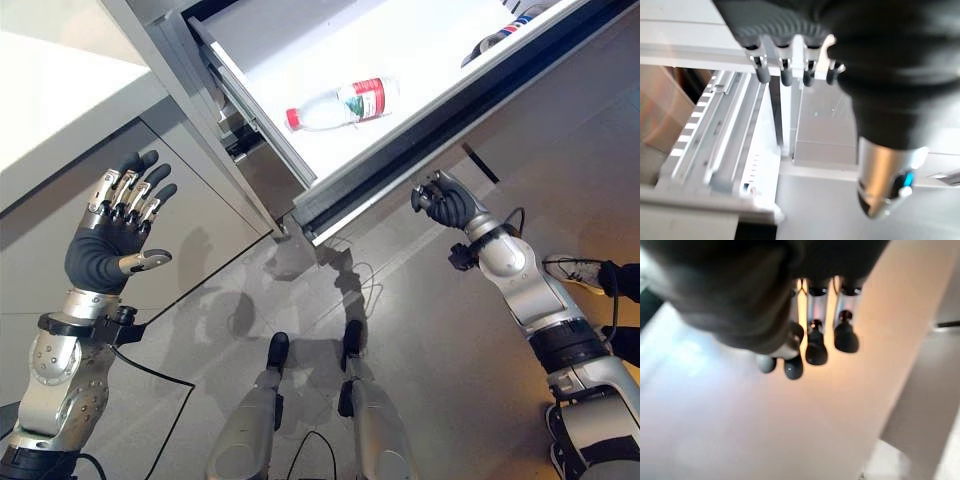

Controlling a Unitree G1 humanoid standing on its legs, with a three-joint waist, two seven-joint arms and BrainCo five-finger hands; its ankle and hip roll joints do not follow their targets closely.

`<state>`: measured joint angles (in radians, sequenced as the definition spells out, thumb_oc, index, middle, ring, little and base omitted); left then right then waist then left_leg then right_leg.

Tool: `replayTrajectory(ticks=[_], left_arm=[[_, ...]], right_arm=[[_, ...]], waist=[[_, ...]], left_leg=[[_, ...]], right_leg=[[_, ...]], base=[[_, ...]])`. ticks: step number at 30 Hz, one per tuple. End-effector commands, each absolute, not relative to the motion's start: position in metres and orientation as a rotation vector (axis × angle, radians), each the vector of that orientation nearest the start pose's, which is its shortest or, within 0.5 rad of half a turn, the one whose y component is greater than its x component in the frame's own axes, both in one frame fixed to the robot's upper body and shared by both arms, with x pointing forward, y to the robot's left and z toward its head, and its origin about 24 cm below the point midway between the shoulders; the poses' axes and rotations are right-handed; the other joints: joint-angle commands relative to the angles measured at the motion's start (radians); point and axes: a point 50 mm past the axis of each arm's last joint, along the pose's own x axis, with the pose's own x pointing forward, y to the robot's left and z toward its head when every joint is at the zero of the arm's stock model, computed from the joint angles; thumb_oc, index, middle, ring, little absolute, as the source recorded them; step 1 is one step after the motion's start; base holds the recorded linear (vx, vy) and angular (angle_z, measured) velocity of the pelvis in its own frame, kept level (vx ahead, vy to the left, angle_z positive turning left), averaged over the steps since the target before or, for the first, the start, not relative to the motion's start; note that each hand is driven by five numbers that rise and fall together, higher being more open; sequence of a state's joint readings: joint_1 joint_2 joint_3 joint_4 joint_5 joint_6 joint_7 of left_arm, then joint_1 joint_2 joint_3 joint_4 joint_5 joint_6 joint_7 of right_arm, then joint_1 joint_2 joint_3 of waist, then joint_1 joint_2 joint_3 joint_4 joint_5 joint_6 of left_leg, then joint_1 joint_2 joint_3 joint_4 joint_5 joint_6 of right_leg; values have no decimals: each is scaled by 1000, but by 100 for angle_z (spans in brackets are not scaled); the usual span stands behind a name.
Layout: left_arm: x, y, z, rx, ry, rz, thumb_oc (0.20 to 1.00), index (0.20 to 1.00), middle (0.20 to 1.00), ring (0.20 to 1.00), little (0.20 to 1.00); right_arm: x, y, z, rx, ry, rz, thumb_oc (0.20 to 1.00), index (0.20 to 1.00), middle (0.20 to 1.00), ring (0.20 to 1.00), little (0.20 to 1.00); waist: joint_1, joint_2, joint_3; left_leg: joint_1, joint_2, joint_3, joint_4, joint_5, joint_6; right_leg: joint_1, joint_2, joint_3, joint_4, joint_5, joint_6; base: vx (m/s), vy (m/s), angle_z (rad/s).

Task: Take the drinks into the refrigerator

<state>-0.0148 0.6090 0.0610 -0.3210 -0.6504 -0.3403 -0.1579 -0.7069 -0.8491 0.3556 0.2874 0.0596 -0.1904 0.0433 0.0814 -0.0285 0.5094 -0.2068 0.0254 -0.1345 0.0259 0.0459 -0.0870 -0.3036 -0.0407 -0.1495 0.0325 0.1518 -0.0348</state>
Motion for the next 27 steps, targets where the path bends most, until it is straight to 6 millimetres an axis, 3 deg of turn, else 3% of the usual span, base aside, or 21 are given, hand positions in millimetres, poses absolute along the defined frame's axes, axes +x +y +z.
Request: replayTrajectory(ticks=[1, 5, 7, 9, 13, 14, 15, 19, 20, 22, 23, 24, 25, 26, 27], left_arm=[[218, 217, 193, 5, -720, -356, 1000, 1000, 1000, 1000, 1000], [219, 216, 192, -12, -719, -362, 1000, 1000, 1000, 1000, 1000], [220, 215, 191, -27, -716, -368, 1000, 1000, 1000, 1000, 1000], [221, 213, 191, -60, -718, -381, 1000, 1000, 1000, 1000, 1000], [223, 209, 192, -105, -728, -406, 1000, 1000, 1000, 1000, 1000], [223, 210, 192, -105, -728, -406, 1000, 1000, 1000, 1000, 1000], [224, 209, 189, -117, -712, -408, 1000, 1000, 1000, 1000, 1000], [225, 208, 189, -116, -713, -404, 1000, 1000, 1000, 1000, 1000], [225, 208, 189, -110, -716, -397, 1000, 1000, 1000, 1000, 1000], [224, 210, 189, -99, -717, -379, 1000, 1000, 1000, 1000, 1000], [224, 210, 189, -98, -715, -380, 1000, 1000, 1000, 1000, 1000], [222, 213, 188, -77, -717, -349, 1000, 1000, 1000, 1000, 1000], [222, 214, 188, -69, -717, -338, 1000, 1000, 1000, 1000, 1000], [222, 214, 187, -68, -715, -340, 1000, 1000, 1000, 1000, 1000], [220, 216, 186, -61, -715, -320, 1000, 1000, 1000, 1000, 1000]], right_arm=[[346, -177, 277, -895, -718, 234, 200, 200, 200, 200, 200], [353, -152, 299, -878, -797, 252, 203, 203, 203, 203, 203], [353, -136, 313, -874, -849, 275, 256, 256, 256, 256, 256], [350, -119, 330, -835, -923, 282, 241, 241, 241, 241, 241], [330, -80, 348, -788, -1070, 396, 238, 238, 238, 238, 238], [330, -80, 348, -788, -1070, 396, 206, 206, 206, 206, 206], [327, -74, 344, -704, -1072, 428, 200, 200, 200, 200, 200], [330, -78, 330, -687, -1027, 442, 200, 200, 200, 200, 200], [338, -96, 308, -631, -936, 404, 200, 200, 200, 200, 200], [338, -112, 288, -587, -873, 400, 200, 200, 200, 200, 200], [338, -112, 287, -586, -871, 399, 200, 200, 200, 200, 200], [332, -130, 262, -549, -812, 381, 200, 200, 200, 200, 200], [329, -136, 248, -521, -778, 377, 200, 200, 200, 200, 200], [329, -137, 248, -520, -776, 376, 200, 200, 200, 200, 200], [323, -147, 229, -475, -730, 353, 200, 200, 200, 200, 200]], waist=[[54, -25, -84], [78, -16, -94], [87, -12, -99], [96, -5, -103], [102, -1, -109], [102, -1, -109], [102, 2, -112], [98, 1, -116], [87, 3, -114], [74, 1, -112], [76, 1, -114], [51, -5, -110], [44, -6, -109], [46, -6, -111], [33, -9, -110]], left_leg=[[45, -91, -15, 9, -63, 88], [42, -94, -24, 6, -57, 89], [42, -95, -24, 4, -56, 90], [41, -98, -26, 5, -55, 91], [37, -101, -16, 6, -55, 93], [37, -101, -15, 6, -56, 93], [36, -103, -7, 7, -58, 95], [31, -105, 9, 11, -60, 97], [29, -106, 13, 14, -62, 99], [28, -105, 17, 19, -63, 100], [28, -106, 17, 19, -63, 100], [30, -104, 23, 22, -66, 100], [29, -102, 25, 25, -68, 100], [29, -103, 25, 25, -69, 100], [29, -101, 29, 28, -71, 100]], right_leg=[[38, -98, -3, 144, -192, 111], [40, -101, -9, 135, -188, 107], [40, -101, -10, 131, -186, 106], [43, -102, -9, 124, -183, 106], [43, -103, -2, 105, -169, 109], [43, -103, -2, 104, -169, 109], [43, -103, 6, 92, -160, 112], [43, -104, 14, 81, -150, 115], [43, -105, 15, 83, -150, 117], [43, -105, 18, 86, -151, 118], [43, -106, 18, 86, -152, 118], [43, -105, 23, 88, -154, 119], [42, -106, 24, 91, -154, 120], [42, -106, 25, 91, -155, 120], [41, -105, 28, 94, -156, 121]], base=[[0, -17, 17], [-9, 0, 15], [-1, 0, 2], [0, 0, 0], [-8, 13, 3], [-17, 50, 5], [-9, 38, 2], [-22, 56, -1], [-10, 46, 1], [-4, 31, -1], [10, 51, -6], [12, 51, -6], [12, 51, -6], [12, 37, -8], [27, 42, -7]])
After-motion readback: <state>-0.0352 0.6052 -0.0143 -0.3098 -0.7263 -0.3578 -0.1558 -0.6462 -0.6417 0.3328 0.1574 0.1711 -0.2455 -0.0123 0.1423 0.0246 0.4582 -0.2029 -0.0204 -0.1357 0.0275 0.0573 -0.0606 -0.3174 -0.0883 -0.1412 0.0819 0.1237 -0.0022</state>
